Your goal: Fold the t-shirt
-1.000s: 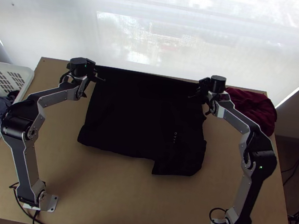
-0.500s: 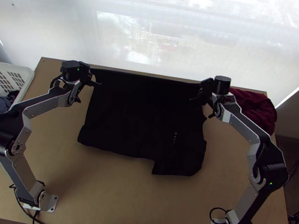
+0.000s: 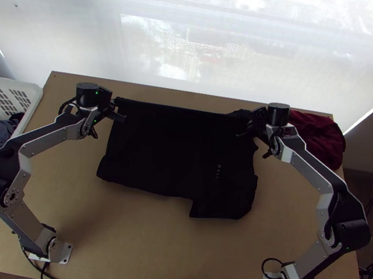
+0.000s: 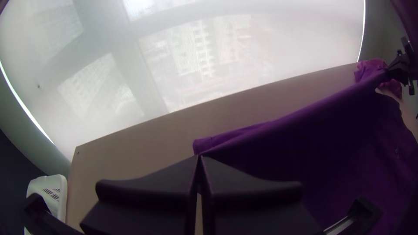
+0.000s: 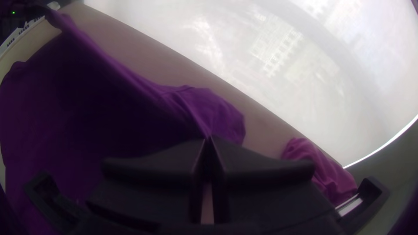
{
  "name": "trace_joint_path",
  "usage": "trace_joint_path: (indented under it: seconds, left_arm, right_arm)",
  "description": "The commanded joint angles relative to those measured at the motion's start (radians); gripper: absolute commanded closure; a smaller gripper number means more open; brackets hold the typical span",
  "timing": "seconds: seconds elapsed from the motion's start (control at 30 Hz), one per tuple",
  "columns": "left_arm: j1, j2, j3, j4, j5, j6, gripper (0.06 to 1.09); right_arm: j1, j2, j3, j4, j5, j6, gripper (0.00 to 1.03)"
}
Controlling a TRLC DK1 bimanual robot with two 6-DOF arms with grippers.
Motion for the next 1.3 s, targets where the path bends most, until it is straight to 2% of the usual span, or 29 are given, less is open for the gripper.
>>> trace_joint_path:
  seconds: [0.0, 0.17, 0.6, 1.27]
  left_arm:
    - [-0.001, -0.032, -0.044, -0.081, 0.036, -0.006, 1.05]
    - [0.014, -0.050, -0.093, -0.102, 0.067, -0.012, 1.05]
    - [-0.001, -0.021, -0.151, -0.128, 0.076, -0.021, 1.05]
    - [-0.007, 0.031, -0.174, -0.119, 0.076, -0.022, 1.05]
  right_arm:
    - [0.018, -0.062, -0.064, -0.026, -0.015, 0.004, 1.00]
    - [0.032, -0.089, -0.115, -0.031, -0.018, 0.005, 1.00]
    - [0.066, -0.140, -0.265, -0.052, -0.017, -0.001, 1.00]
    - [0.067, -0.088, -0.285, -0.052, -0.017, -0.004, 1.00]
